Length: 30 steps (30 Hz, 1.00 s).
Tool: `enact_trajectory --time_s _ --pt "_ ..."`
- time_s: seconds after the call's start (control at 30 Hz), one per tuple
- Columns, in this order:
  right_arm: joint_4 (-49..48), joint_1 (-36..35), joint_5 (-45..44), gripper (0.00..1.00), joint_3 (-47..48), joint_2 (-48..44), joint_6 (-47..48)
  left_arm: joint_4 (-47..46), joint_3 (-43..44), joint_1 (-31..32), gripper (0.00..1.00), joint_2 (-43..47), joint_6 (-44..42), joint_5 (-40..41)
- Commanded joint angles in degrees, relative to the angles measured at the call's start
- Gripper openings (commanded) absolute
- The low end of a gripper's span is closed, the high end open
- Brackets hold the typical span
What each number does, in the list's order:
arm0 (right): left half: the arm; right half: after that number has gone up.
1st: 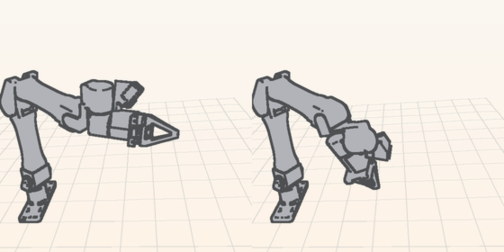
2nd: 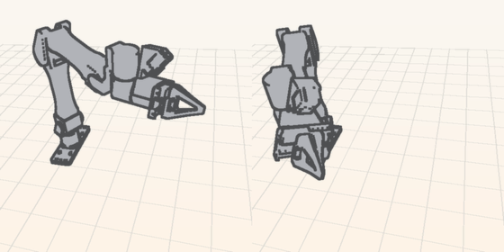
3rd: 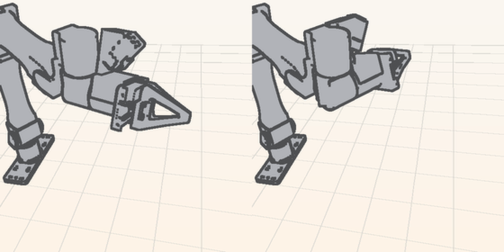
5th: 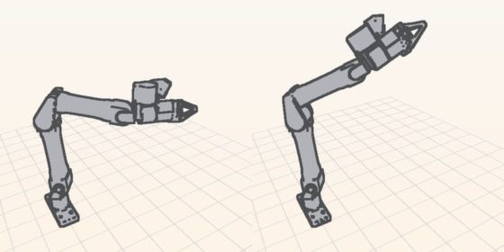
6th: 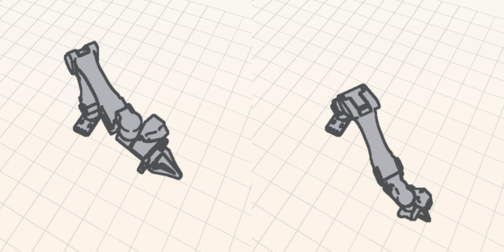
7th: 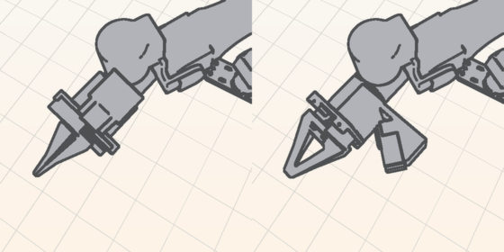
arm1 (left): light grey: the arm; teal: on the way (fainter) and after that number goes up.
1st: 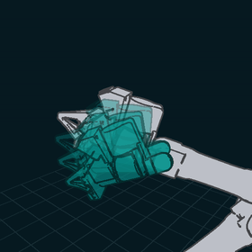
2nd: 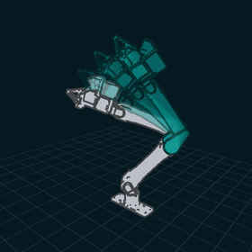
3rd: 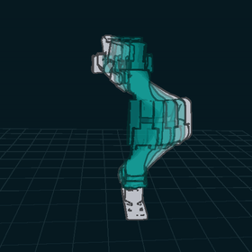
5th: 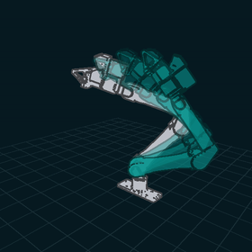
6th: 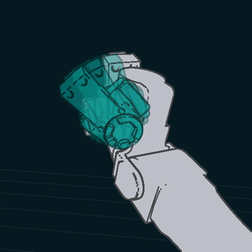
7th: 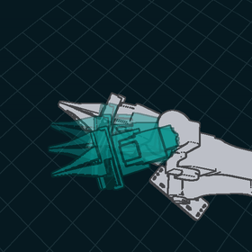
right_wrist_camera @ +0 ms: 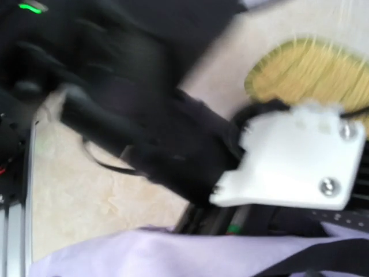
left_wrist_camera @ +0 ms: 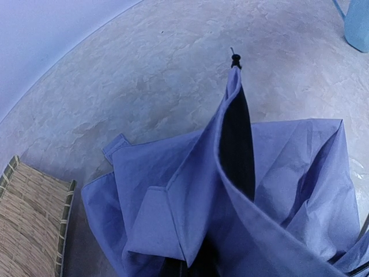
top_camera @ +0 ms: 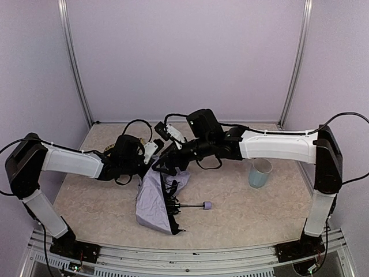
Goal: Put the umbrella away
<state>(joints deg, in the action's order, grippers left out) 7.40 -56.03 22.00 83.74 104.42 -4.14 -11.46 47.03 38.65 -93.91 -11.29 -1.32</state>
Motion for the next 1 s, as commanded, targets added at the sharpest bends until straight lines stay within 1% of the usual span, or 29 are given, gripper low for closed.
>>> enact_trajectory --time_s 0.0,0.1,0.13,0.17,0.2,0.27,0.3,0.37,0.4,0.47,0.5,0.57,0.6,0.67,0.73,0.83,0.87,0.97 --pt "0.4 0.7 9.7 0.83 5.9 8.6 -9.8 0.9 0.0 -0.1 0.00 1.3 1.0 -1.2" --pt "0.9 0.7 10.6 0.78 7.1 11.0 -11.2 1.0 -0.1 -0.2 0.00 1.3 1.0 -1.1" --pt "0.0 0.7 11.5 0.76 6.7 11.4 -11.7 0.9 -0.1 -0.2 0.00 1.4 1.1 -1.2" --pt "-1.0 0.7 12.6 0.71 6.2 11.8 -12.4 0.8 -0.2 -0.2 0.00 1.3 1.1 -1.3" --pt "-1.8 0.7 13.6 0.63 6.2 12.2 -13.0 0.7 -0.2 -0.2 0.00 1.2 1.0 -1.4" --pt "-2.6 0.7 15.5 0.40 6.4 13.1 -13.5 0.7 0.0 -0.3 0.00 0.8 1.1 -1.5" --pt "-2.7 0.7 15.9 0.31 6.4 13.2 -13.6 0.8 0.2 -0.3 0.00 0.7 1.1 -1.5" --pt "-3.4 0.7 15.9 0.04 5.7 12.6 -13.6 1.1 0.3 -0.4 0.00 0.6 1.3 -1.6" --pt "-3.8 0.7 15.7 0.00 5.0 12.0 -13.6 1.2 0.3 -0.5 0.00 0.6 1.3 -1.6" --pt "-5.0 0.8 16.4 0.00 3.9 10.2 -12.8 1.5 0.3 -0.7 0.00 0.9 1.4 -1.4" --pt "-5.6 0.9 16.9 0.00 3.5 9.4 -12.6 1.3 0.4 -0.8 0.10 1.1 1.8 -0.9" --pt "-7.3 2.0 17.4 0.00 2.3 8.0 -13.6 0.5 0.2 -1.1 0.48 1.9 3.4 1.1" --pt "-8.9 2.9 17.8 0.00 1.3 7.4 -15.1 -0.3 -0.1 -1.2 0.57 2.9 4.1 2.3" --pt "-13.4 6.1 18.7 0.00 -1.6 6.9 -19.9 -2.6 -1.2 -1.7 0.69 5.3 5.0 3.0" --pt "-16.4 8.6 19.8 0.00 -1.9 8.5 -21.7 -4.4 -2.7 -1.8 0.76 7.7 5.0 3.2" --pt "-18.2 11.7 23.0 0.00 0.6 13.4 -25.6 -4.4 -3.9 -1.9 0.81 10.1 5.2 4.1" --pt "-17.8 12.6 23.8 0.00 1.9 15.5 -26.0 -3.6 -3.8 -1.9 0.82 10.6 5.4 4.7" --pt "-11.9 14.2 22.1 0.00 6.5 21.4 -24.2 -1.3 -3.8 -1.8 0.82 12.2 6.3 5.2"
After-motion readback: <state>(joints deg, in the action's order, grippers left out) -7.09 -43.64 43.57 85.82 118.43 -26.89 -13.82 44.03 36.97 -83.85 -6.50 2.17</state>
